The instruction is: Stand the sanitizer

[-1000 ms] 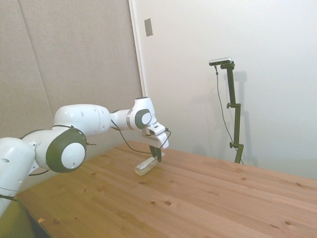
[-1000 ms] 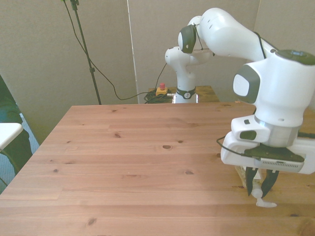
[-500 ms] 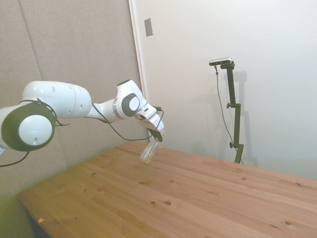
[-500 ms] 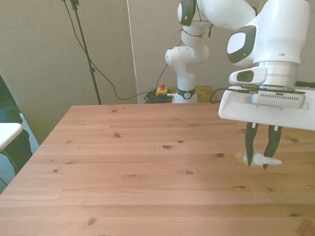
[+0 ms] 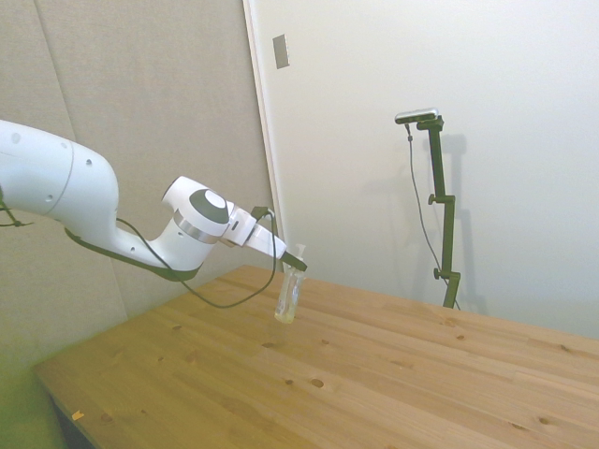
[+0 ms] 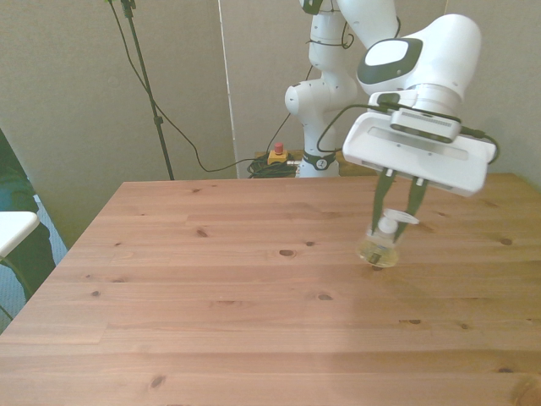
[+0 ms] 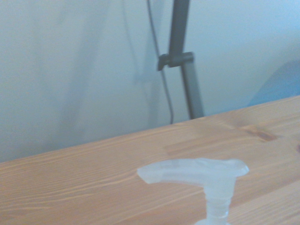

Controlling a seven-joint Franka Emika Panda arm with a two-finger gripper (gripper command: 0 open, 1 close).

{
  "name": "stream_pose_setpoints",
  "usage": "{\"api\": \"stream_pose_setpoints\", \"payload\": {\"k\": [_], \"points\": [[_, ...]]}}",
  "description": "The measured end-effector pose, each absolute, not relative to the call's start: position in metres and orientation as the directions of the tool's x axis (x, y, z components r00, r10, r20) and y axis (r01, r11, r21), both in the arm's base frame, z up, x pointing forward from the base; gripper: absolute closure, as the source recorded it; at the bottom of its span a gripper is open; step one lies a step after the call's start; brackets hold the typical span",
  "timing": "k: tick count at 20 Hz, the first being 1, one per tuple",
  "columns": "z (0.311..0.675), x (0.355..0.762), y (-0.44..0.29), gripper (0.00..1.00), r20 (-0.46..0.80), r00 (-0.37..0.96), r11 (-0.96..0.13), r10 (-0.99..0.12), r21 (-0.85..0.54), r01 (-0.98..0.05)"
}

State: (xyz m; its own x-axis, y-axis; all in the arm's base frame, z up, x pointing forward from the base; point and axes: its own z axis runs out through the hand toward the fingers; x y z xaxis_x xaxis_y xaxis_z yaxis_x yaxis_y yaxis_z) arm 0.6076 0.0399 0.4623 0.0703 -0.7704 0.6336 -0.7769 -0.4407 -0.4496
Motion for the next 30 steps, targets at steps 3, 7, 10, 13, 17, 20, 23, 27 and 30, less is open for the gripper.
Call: {"api": "stream_pose_setpoints", "payload": {"k": [3,7,10,13,17,20,23,27,30], "points": [[0.456,0.583,0.034,1.00,0.673,-0.005,-0.444,-0.739,-0.493,-0.748],[0.430,0.565,0.031,1.00,0.703,-0.090,-0.437,-0.706,-0.532,-0.725],[0.421,0.561,0.035,1.00,0.704,-0.120,-0.431,-0.700,-0.550,-0.715],[0.421,0.562,0.033,1.00,0.703,-0.148,-0.426,-0.695,-0.569,-0.704],[0.426,0.565,0.030,1.00,0.717,-0.183,-0.436,-0.673,-0.584,-0.685],[0.432,0.575,0.031,1.00,0.716,-0.196,-0.436,-0.670,-0.593,-0.677],[0.425,0.588,0.035,1.00,0.715,-0.190,-0.436,-0.673,-0.591,-0.678],[0.427,0.609,0.032,1.00,0.691,-0.203,-0.415,-0.693,-0.613,-0.672],[0.434,0.625,0.020,1.00,0.678,-0.229,-0.399,-0.698,-0.634,-0.663]]}}
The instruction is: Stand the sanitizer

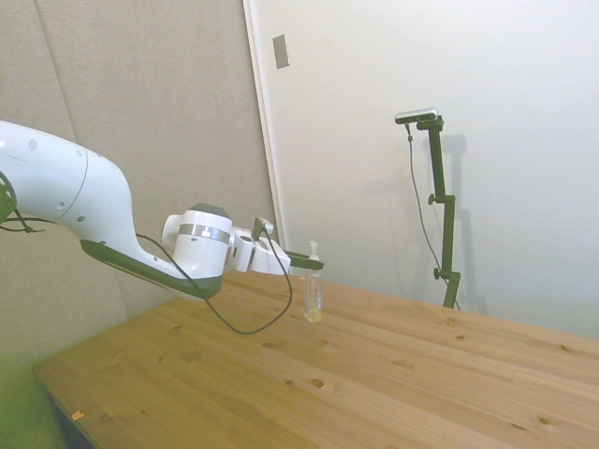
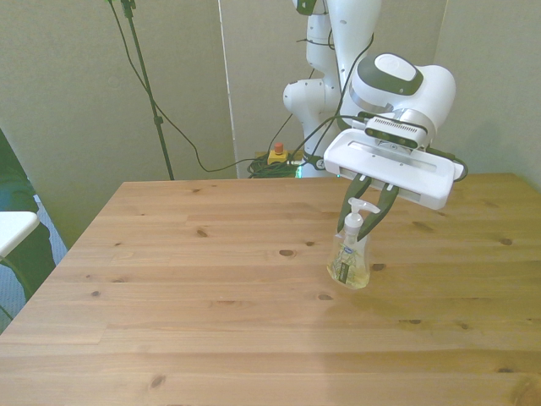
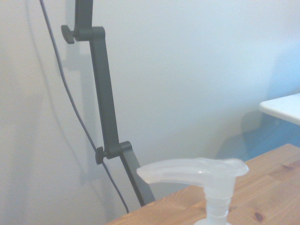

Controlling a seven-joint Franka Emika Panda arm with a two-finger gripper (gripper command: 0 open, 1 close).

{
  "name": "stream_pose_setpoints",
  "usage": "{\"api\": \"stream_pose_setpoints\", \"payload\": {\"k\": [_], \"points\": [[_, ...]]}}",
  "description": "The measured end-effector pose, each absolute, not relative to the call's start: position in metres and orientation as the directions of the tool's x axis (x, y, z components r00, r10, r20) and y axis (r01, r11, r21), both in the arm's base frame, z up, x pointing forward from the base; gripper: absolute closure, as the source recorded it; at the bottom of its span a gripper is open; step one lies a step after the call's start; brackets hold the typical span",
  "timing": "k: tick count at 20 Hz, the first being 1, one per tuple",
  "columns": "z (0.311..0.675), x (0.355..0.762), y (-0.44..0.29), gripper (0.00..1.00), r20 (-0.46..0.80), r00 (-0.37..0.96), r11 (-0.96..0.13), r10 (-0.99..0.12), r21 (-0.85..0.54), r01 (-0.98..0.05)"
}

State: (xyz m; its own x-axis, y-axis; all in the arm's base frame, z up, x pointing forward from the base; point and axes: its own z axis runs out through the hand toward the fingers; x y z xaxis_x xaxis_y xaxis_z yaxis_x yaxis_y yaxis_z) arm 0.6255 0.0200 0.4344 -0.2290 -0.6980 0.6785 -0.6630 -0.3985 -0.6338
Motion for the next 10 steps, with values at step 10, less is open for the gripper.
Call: {"api": "stream_pose_setpoints", "payload": {"k": [10], "points": [[0.412,0.673,0.008,1.00,0.693,-0.246,-0.402,-0.678,-0.629,-0.665]]}}
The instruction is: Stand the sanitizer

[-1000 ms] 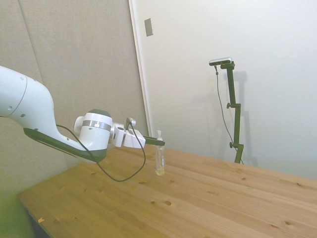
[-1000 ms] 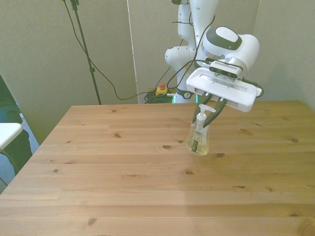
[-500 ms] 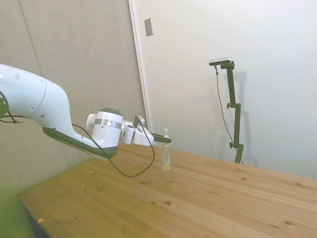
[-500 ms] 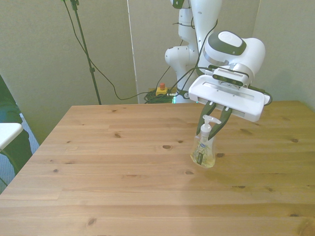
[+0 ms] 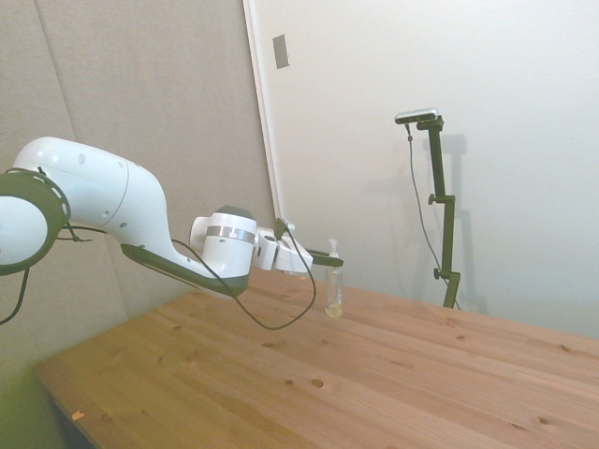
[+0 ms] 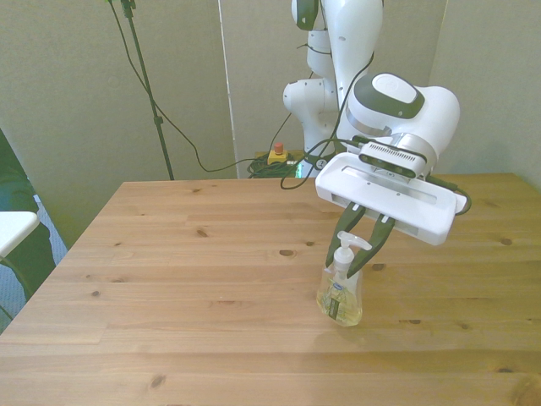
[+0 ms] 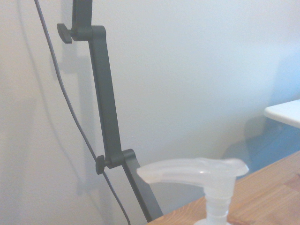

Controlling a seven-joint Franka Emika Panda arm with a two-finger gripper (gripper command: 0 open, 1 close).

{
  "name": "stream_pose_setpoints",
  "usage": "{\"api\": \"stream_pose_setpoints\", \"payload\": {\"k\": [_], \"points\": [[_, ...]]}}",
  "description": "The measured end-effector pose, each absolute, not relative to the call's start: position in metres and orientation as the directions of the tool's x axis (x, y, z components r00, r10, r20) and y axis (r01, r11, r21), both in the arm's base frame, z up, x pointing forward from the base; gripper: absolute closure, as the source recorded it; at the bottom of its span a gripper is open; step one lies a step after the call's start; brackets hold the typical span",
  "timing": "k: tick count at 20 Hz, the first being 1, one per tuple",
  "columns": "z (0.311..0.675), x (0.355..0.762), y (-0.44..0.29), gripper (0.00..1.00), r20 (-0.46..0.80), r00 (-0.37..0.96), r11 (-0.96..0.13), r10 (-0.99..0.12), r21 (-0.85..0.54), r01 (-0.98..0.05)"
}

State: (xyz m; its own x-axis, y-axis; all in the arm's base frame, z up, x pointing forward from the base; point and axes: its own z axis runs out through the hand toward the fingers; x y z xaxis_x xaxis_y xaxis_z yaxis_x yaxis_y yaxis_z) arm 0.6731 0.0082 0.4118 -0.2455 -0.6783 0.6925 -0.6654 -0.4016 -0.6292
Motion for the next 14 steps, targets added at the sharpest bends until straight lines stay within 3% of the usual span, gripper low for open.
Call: {"api": "stream_pose_setpoints", "payload": {"k": [11,12,14], "points": [[0.384,0.679,0.004,1.00,0.707,-0.224,-0.403,-0.671,-0.601,-0.690],[0.384,0.679,0.004,0.00,0.707,-0.223,-0.403,-0.671,-0.600,-0.691],[0.383,0.679,0.005,0.00,0.707,-0.222,-0.403,-0.672,-0.600,-0.691]]}}
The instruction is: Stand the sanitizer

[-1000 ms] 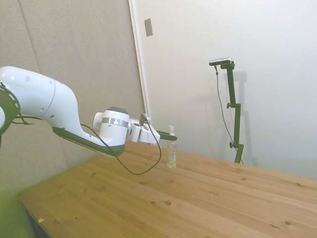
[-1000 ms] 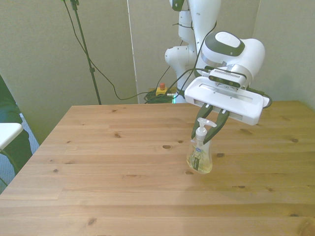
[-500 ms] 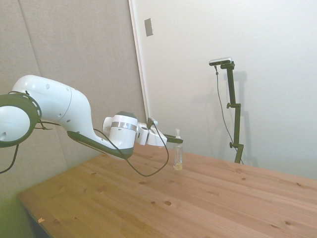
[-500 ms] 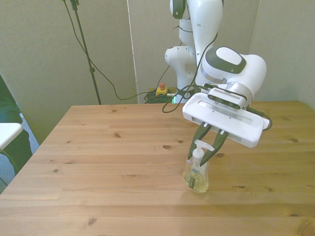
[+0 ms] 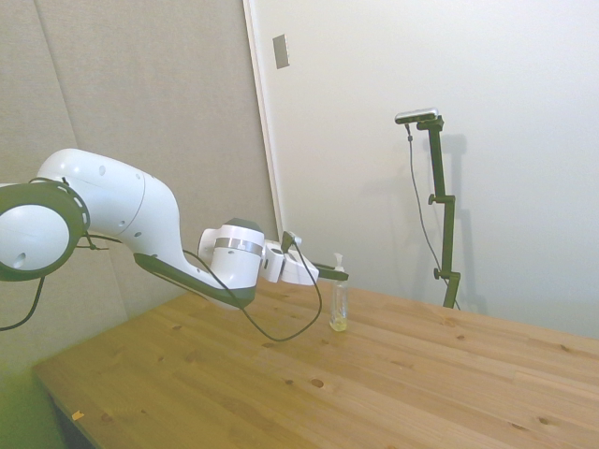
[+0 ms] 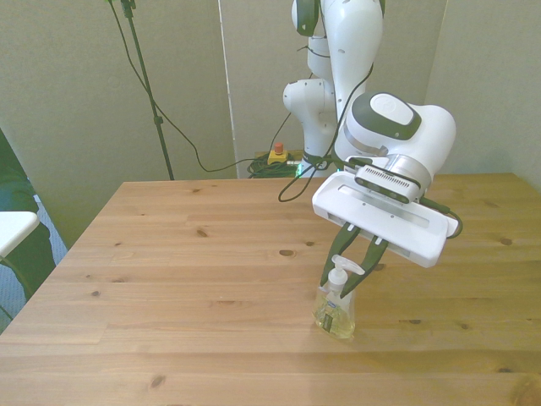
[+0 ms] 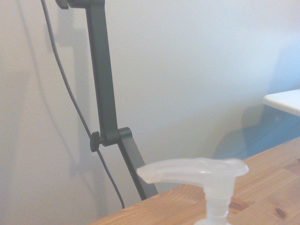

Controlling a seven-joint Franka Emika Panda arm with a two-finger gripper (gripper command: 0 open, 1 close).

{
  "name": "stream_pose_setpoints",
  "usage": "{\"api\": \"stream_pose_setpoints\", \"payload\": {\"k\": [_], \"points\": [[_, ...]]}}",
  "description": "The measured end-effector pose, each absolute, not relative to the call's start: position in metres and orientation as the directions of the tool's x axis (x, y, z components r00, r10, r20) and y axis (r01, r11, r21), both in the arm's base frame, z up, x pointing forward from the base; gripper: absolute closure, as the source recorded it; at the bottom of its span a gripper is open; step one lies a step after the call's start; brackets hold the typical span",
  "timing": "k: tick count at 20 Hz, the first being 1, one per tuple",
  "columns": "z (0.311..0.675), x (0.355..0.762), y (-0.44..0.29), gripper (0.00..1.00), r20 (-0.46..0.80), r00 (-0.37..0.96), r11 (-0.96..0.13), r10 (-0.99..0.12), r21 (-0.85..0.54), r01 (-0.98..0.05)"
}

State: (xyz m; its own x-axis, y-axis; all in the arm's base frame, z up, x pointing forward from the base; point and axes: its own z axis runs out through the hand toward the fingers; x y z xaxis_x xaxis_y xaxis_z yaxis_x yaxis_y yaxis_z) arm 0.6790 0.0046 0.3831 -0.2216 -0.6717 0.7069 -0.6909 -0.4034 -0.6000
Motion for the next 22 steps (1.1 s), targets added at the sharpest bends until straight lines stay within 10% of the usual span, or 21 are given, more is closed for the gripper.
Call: {"api": "stream_pose_setpoints", "payload": {"k": [22], "points": [[0.390,0.660,0.016,0.00,0.676,-0.198,-0.388,-0.710,-0.610,-0.690]]}}
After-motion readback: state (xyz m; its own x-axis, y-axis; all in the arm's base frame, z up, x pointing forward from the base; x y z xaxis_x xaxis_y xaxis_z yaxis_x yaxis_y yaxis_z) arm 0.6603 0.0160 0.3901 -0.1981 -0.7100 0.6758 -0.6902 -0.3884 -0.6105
